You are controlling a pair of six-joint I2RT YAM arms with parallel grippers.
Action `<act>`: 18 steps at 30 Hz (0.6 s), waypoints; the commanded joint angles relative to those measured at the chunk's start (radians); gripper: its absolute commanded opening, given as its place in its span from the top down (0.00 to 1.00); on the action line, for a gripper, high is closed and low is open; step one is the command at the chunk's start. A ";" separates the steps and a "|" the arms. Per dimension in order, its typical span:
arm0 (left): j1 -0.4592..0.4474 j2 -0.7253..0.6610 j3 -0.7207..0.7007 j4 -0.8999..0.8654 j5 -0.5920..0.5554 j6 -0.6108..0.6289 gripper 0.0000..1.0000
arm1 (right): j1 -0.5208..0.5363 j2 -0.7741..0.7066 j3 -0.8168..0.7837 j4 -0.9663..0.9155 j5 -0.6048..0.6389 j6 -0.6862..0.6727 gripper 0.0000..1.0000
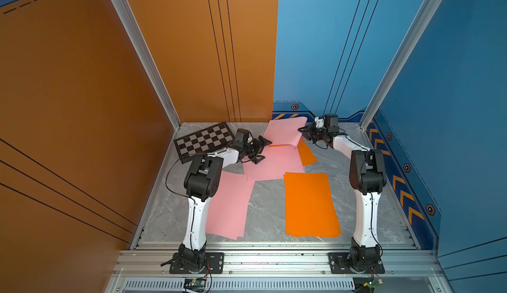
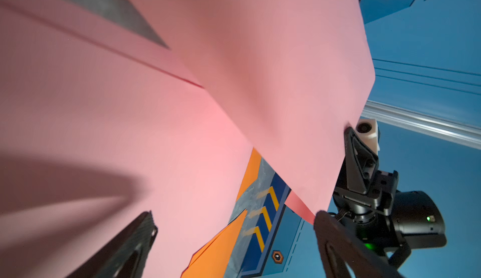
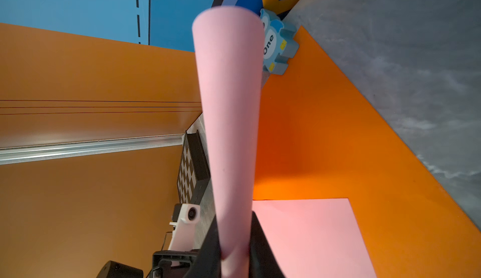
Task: Sort the scattered colored papers by color
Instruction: Pick up the colored paper.
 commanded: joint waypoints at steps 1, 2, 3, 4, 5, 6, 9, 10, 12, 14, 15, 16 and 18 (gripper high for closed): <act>-0.046 -0.040 -0.037 0.239 -0.049 -0.200 0.02 | 0.016 -0.066 -0.041 0.056 0.013 0.010 0.82; -0.054 -0.029 -0.029 0.246 -0.055 -0.215 0.02 | 0.018 -0.075 -0.050 0.054 0.018 0.006 0.82; -0.057 -0.014 -0.024 0.266 -0.065 -0.234 0.02 | 0.021 -0.083 -0.059 0.052 0.021 0.000 0.82; -0.060 0.002 -0.028 0.307 -0.077 -0.265 0.02 | 0.022 -0.094 -0.069 0.051 0.024 -0.005 0.83; -0.063 0.015 -0.030 0.352 -0.085 -0.298 0.02 | 0.025 -0.102 -0.076 0.045 0.028 -0.014 0.83; -0.065 0.032 -0.027 0.388 -0.092 -0.328 0.02 | 0.028 -0.113 -0.087 0.038 0.034 -0.023 0.83; -0.080 0.071 -0.024 0.472 -0.131 -0.412 0.02 | 0.034 -0.139 -0.117 0.037 0.047 -0.035 0.83; -0.084 0.086 -0.018 0.493 -0.140 -0.442 0.02 | 0.036 -0.145 -0.124 0.038 0.048 -0.036 0.83; -0.092 0.111 -0.012 0.541 -0.161 -0.493 0.00 | 0.040 -0.155 -0.134 0.043 0.048 -0.035 0.83; -0.097 0.131 -0.016 0.579 -0.184 -0.540 0.01 | 0.043 -0.164 -0.143 0.044 0.053 -0.036 0.84; -0.099 0.137 -0.022 0.594 -0.196 -0.567 0.03 | 0.044 -0.169 -0.150 0.046 0.056 -0.035 0.84; -0.100 0.141 -0.031 0.612 -0.212 -0.585 0.07 | 0.045 -0.175 -0.155 0.047 0.060 -0.037 0.83; -0.099 0.144 -0.044 0.649 -0.237 -0.610 0.12 | 0.045 -0.177 -0.163 0.044 0.065 -0.041 0.84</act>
